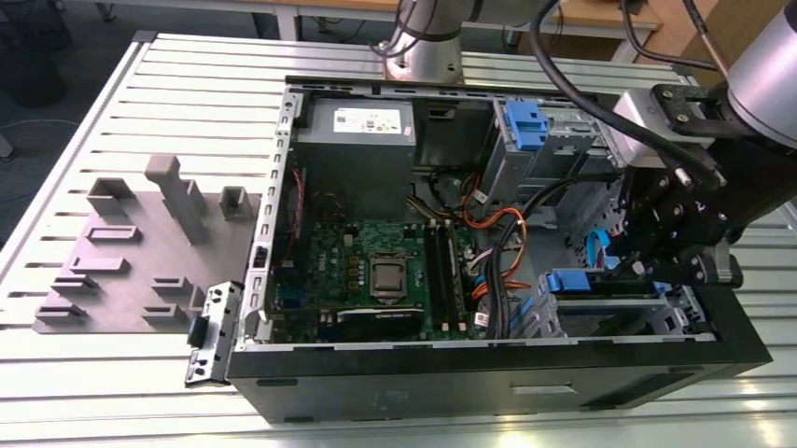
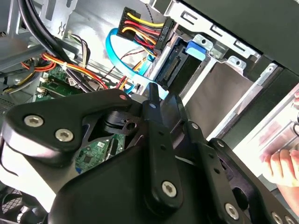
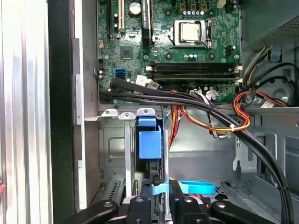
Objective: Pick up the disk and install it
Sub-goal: 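Insert the first disk wire, then insert the second disk wire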
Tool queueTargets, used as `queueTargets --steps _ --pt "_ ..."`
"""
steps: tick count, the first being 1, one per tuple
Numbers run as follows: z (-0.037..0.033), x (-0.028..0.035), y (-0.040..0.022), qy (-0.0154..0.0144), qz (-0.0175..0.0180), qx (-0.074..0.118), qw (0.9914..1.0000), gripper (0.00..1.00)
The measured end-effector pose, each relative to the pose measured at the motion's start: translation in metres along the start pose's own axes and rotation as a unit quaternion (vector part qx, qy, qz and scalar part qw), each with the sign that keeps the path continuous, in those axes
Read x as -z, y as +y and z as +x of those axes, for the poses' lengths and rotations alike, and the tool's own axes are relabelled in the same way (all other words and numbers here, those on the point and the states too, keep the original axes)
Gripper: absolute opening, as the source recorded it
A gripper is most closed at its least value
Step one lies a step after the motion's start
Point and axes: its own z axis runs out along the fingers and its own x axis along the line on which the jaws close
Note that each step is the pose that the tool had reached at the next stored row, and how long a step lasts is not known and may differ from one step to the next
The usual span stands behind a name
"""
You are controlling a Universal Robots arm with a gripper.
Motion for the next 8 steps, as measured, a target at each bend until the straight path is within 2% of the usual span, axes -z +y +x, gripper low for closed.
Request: queueTargets --steps 4,8 --pt "-0.0003 0.0 -0.0073 0.0 -0.0001 0.0 1.0 0.29" --pt "-0.0004 -0.0001 -0.0084 0.0 -0.0001 0.0 1.0 0.29"
